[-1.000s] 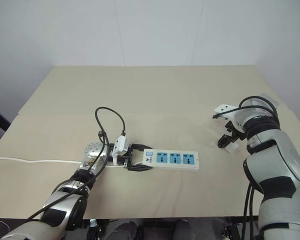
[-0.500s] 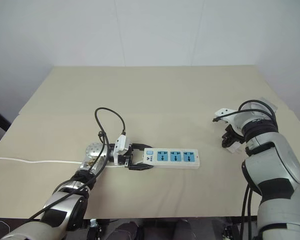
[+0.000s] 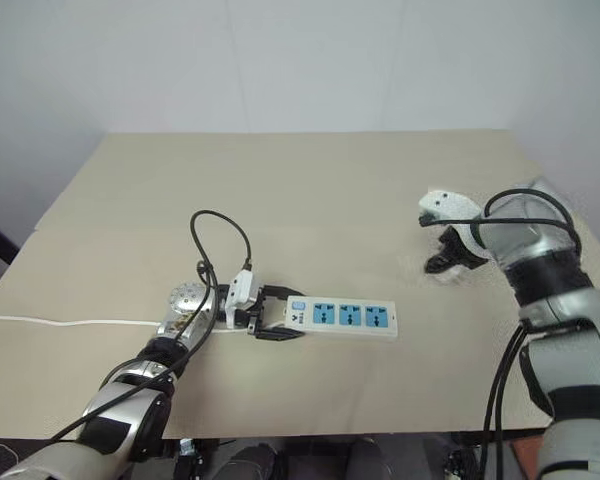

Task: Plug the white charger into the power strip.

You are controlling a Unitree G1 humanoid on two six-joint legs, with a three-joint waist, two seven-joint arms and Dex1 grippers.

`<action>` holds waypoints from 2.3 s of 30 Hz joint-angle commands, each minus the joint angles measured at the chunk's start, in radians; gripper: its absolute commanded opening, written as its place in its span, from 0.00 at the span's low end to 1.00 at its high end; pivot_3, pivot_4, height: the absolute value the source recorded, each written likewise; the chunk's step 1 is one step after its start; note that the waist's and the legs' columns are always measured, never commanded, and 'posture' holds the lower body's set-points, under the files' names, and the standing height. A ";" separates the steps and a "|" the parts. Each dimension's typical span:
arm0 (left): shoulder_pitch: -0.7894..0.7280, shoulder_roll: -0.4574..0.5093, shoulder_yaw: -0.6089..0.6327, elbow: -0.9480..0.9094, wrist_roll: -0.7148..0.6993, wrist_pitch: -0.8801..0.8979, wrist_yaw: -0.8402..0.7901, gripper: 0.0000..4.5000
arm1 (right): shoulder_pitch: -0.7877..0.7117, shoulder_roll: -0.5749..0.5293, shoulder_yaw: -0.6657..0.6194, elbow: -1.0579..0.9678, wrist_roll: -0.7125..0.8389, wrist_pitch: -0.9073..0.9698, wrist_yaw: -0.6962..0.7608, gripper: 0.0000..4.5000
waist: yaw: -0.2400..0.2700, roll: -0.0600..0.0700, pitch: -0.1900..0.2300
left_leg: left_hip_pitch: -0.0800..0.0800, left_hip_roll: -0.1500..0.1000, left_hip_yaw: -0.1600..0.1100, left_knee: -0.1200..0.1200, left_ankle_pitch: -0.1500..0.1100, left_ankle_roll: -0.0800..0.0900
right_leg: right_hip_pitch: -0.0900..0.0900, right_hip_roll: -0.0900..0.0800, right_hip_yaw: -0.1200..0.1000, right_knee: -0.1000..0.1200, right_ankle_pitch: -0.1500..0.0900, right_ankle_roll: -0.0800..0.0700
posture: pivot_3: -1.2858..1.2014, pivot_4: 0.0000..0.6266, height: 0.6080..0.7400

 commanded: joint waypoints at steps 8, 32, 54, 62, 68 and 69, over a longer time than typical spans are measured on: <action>0.054 0.045 -0.032 -0.146 -0.009 0.072 0.025 0.73 | 0.333 0.260 -0.466 -0.423 0.477 -0.224 -0.109 0.25 | 0.003 -0.001 -0.001 | 0.003 0.001 0.000 0.000 0.000 0.000 | 0.003 0.000 0.000 0.000 0.000 0.000 | 0.52 0.24 1.00; 0.167 0.132 -0.081 -0.278 -0.007 0.194 0.134 0.73 | 0.408 0.542 -0.316 -0.017 0.601 -0.779 -0.020 0.25 | -0.019 0.000 -0.001 | 0.013 0.002 0.001 -0.002 0.001 -0.001 | 0.007 0.004 0.006 0.001 0.001 -0.001 | 0.52 0.24 1.00; 0.171 0.148 -0.098 -0.308 -0.029 0.273 0.111 0.73 | 0.347 0.595 -0.276 0.247 0.553 -0.960 0.008 0.25 | -0.021 0.000 -0.001 | 0.020 0.003 0.006 -0.004 0.000 0.000 | 0.008 0.006 0.014 0.001 0.001 -0.002 | 0.52 0.24 1.00; 0.162 0.147 -0.101 -0.294 -0.028 0.267 0.109 0.73 | 0.341 0.574 -0.276 0.310 0.539 -1.027 0.047 0.25 | -0.021 0.000 -0.001 | 0.021 0.004 0.007 -0.006 -0.001 0.001 | 0.008 0.006 0.015 0.001 0.001 -0.002 | 0.52 0.24 1.00; 0.161 0.147 -0.104 -0.294 -0.031 0.266 0.105 0.73 | 0.341 0.579 -0.268 0.350 0.531 -1.093 0.090 0.25 | -0.019 0.000 -0.001 | 0.020 0.004 0.008 -0.006 0.000 0.000 | 0.008 0.006 0.015 0.001 0.001 -0.002 | 0.52 0.24 1.00; 0.161 0.147 -0.104 -0.295 -0.033 0.266 0.104 0.73 | 0.341 0.580 -0.268 0.356 0.530 -1.100 0.092 0.25 | -0.019 0.000 -0.001 | 0.020 0.004 0.008 -0.006 0.000 -0.001 | 0.008 0.006 0.015 0.001 0.001 -0.002 | 0.52 0.24 1.00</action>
